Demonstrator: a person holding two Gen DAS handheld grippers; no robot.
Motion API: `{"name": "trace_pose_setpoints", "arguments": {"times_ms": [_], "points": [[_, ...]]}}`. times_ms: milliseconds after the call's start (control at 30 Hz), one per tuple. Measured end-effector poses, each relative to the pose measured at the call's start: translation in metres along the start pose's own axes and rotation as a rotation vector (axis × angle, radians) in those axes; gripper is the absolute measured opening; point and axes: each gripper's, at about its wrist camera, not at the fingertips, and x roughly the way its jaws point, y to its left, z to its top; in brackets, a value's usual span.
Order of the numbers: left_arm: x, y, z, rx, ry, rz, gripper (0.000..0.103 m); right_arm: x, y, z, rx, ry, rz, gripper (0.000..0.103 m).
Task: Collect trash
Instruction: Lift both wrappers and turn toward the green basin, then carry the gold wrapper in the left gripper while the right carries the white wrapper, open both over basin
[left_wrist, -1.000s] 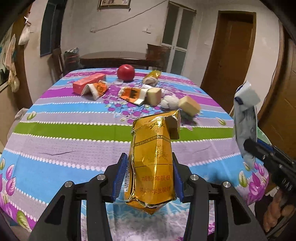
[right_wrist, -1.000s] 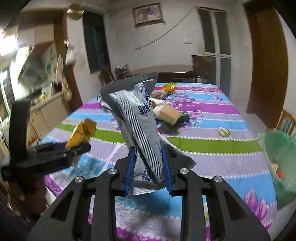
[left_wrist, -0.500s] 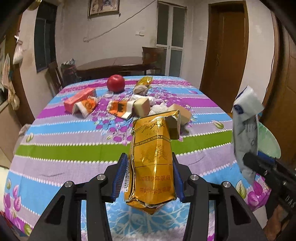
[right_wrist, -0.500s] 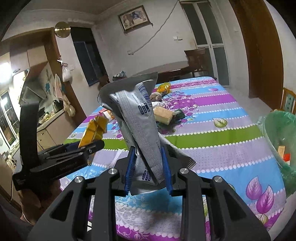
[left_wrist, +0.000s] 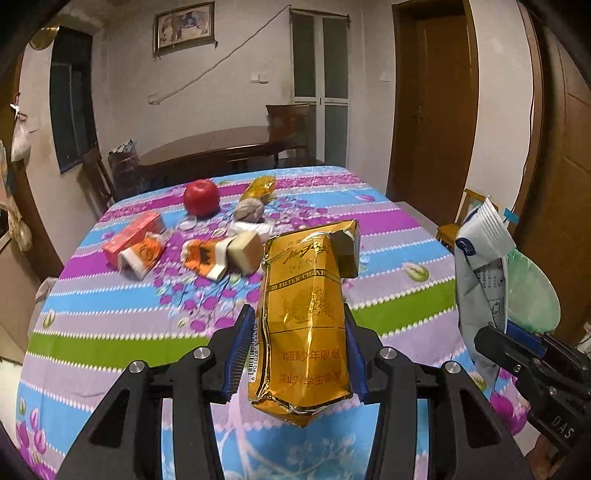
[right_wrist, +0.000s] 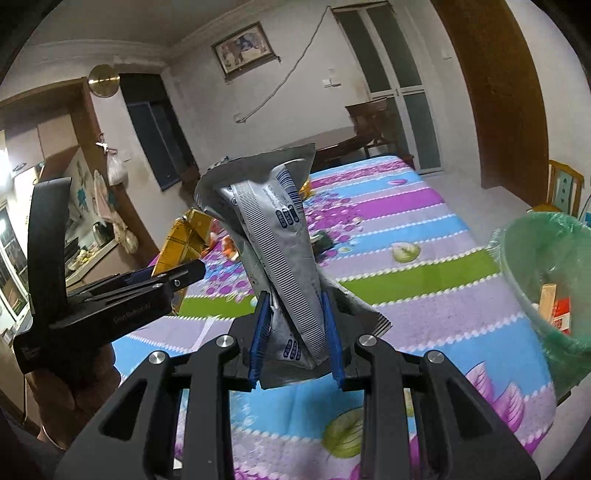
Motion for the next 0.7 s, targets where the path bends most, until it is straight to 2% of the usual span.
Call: {"name": "trace_pose_setpoints", "arguments": {"times_ms": [333, 700], "points": [[0.021, -0.028, 0.029, 0.054, -0.027, -0.02, 0.047, -0.009, -0.041, 0.02, 0.037, -0.04, -0.084, 0.027], [0.04, -0.1, 0.055, 0.166, -0.049, -0.091, 0.047, -0.06, -0.099, 0.046, 0.076, -0.139, -0.249, 0.027]]}}
